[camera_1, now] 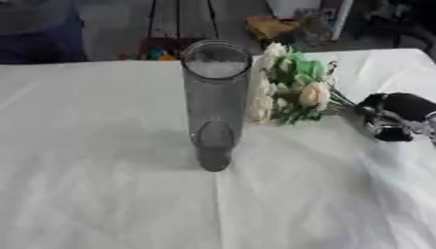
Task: Arrange flowers into the vase.
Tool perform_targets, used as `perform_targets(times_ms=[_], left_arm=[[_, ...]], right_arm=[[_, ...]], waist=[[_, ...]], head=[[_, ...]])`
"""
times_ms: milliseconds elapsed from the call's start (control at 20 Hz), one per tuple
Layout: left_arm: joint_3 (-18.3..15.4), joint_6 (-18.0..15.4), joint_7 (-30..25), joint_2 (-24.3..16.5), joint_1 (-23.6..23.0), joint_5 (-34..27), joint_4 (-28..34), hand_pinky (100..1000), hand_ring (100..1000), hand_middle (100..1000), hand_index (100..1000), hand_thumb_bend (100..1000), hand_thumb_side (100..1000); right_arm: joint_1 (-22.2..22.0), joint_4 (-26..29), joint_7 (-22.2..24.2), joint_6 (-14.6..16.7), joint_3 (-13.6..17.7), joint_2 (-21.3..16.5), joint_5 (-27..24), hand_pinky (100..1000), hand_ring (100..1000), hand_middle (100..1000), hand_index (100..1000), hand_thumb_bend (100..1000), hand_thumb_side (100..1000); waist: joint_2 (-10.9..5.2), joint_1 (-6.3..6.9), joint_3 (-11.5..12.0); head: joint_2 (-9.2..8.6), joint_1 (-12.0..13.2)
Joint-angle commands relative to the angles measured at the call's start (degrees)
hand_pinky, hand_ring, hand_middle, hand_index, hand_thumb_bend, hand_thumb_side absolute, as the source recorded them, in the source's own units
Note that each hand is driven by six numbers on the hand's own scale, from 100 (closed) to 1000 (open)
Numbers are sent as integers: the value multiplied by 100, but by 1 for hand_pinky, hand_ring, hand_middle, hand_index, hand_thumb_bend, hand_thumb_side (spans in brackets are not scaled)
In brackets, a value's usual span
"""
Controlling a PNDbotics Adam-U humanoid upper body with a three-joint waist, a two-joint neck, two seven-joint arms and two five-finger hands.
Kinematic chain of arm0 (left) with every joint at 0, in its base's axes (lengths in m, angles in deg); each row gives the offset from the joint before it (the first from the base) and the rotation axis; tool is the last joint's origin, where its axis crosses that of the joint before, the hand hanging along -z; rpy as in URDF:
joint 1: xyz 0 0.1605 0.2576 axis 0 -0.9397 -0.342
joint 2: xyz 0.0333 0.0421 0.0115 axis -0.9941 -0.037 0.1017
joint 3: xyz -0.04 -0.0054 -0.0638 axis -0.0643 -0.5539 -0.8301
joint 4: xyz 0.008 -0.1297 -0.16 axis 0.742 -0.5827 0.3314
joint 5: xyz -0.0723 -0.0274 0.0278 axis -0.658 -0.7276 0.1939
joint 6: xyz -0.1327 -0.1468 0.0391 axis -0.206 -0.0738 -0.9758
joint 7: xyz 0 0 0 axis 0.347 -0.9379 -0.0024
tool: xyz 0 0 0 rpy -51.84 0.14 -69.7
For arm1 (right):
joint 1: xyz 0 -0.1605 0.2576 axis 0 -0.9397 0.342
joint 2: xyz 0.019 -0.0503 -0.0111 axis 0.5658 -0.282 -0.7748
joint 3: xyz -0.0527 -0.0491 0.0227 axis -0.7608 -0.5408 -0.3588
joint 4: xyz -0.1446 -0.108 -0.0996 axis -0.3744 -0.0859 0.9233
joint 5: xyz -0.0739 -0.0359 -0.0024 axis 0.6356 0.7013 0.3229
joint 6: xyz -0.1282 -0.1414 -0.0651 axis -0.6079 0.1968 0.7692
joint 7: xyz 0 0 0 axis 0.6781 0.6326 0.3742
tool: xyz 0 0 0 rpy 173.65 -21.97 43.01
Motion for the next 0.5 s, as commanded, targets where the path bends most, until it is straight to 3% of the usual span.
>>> perform_targets(times_ms=[50, 500], left_arm=[[-43, -6, -22, -79, 48, -17, 67, 713, 927, 641, 791, 984, 774], [-42, -6, -33, -79, 33, -24, 62, 713, 928, 641, 791, 984, 774]], right_arm=[[-7, -81, 251, 66, -68, -140, 83, 530, 638, 779, 891, 458, 611], [51, 88, 432, -211, 33, -138, 172, 345, 521, 692, 835, 455, 543]], waist=[[-71, 8, -20], [-89, 2, -47]], head=[[18, -17], [32, -18]])
